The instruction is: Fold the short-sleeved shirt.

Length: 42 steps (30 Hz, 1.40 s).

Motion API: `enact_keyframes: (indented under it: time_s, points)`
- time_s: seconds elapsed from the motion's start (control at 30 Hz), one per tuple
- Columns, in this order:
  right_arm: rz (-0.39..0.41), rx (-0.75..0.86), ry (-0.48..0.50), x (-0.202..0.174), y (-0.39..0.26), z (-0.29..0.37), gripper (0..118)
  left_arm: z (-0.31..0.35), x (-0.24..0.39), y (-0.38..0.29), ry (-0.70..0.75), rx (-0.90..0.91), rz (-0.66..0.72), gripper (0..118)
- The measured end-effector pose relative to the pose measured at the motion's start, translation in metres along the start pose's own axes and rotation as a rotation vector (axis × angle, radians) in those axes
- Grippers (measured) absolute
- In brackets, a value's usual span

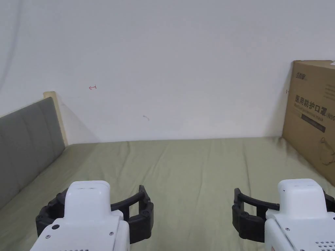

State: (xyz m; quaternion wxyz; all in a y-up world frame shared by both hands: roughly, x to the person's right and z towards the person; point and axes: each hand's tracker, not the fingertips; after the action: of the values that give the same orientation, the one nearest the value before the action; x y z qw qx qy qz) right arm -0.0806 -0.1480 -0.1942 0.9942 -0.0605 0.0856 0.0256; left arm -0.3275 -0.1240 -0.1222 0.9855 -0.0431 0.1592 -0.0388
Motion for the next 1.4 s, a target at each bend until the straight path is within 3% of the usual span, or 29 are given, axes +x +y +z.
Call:
enact_keyframes:
  time_s: [0.2, 0.37, 0.57, 0.8, 1.4]
  points:
    - [-0.019, 0.001, -0.003, 0.003, 0.004, -0.001, 116, 0.000, -0.009, 0.003, -0.069, -0.017, 0.037, 111]
    - [-0.013, -0.007, -0.001, 0.003, 0.005, -0.002, 116, -0.009, -0.004, 0.004, -0.009, -0.089, 0.014, 111]
    - [-0.001, -0.014, -0.011, 0.003, 0.004, -0.003, 116, -0.008, -0.009, 0.006, -0.040, -0.098, 0.071, 111]
    - [-0.025, -0.034, 0.000, 0.008, 0.003, -0.008, 116, -0.011, -0.005, 0.006, 0.000, -0.084, 0.013, 111]
    - [-0.022, -0.046, -0.012, 0.008, 0.000, -0.012, 116, -0.015, -0.007, 0.004, -0.033, -0.065, 0.017, 111]
